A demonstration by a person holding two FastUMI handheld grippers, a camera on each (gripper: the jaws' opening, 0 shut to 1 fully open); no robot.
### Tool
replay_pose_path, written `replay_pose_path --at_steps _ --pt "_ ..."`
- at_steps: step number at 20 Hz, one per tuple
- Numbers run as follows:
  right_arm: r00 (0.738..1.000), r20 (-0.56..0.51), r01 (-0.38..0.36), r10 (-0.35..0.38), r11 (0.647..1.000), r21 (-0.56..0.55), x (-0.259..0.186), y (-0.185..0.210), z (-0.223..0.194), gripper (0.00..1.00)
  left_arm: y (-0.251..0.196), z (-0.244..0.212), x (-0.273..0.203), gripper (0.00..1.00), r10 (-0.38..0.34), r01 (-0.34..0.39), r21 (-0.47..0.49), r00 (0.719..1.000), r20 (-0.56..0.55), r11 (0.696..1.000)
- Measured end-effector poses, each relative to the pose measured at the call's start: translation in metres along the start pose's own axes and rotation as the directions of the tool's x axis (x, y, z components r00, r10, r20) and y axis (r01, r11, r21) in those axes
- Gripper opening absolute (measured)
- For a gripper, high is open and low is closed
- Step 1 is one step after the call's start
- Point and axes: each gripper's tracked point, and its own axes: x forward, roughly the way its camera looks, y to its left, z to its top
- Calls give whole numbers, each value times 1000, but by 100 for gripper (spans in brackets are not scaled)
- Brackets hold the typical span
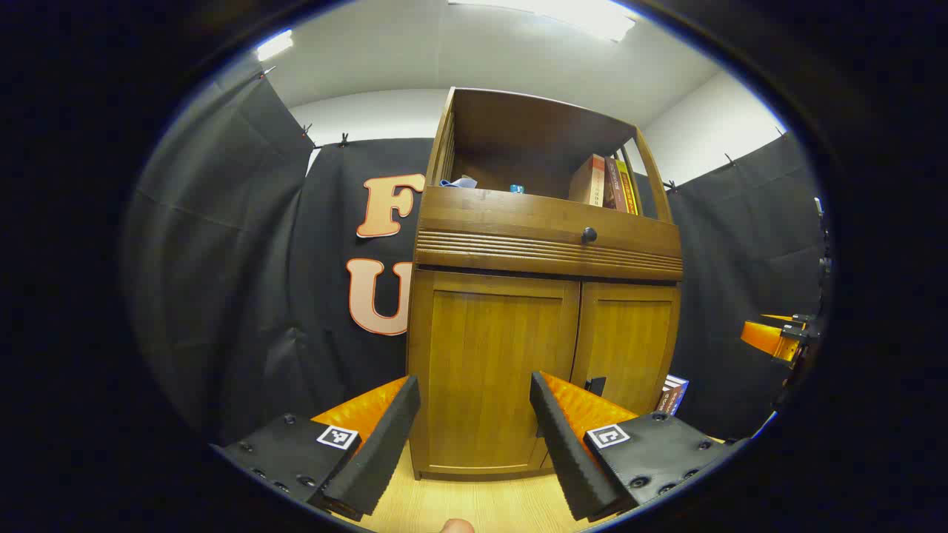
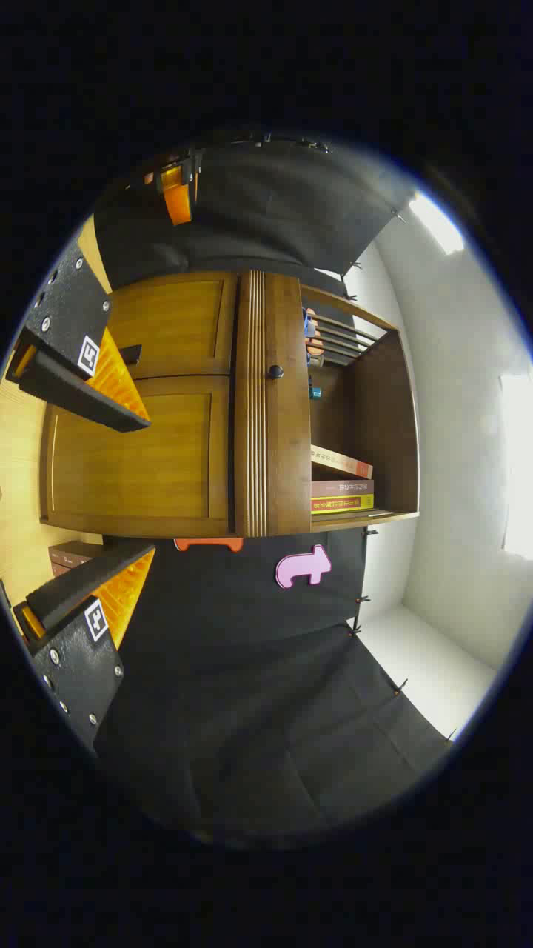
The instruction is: Open the right door of the double-door shoe cabinet with the right hand, and open the left door with the left hand.
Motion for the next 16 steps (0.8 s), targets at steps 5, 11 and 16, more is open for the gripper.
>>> replay_pose_path --at_steps 5,11,16 --pt "1000 -12 9 -9 1000 -15 4 -2 -4 93 2 2 2 95 -1 1 14 1000 3 1000" --pt "1000 -28 -7 6 1000 -17 9 3 -11 93 4 2 4 96 16 -16 34 1000 -4 999" --pt "1000 -18 -19 18 1000 -15 6 6 -9 93 -1 2 3 94 10 -10 35 1000 -4 999"
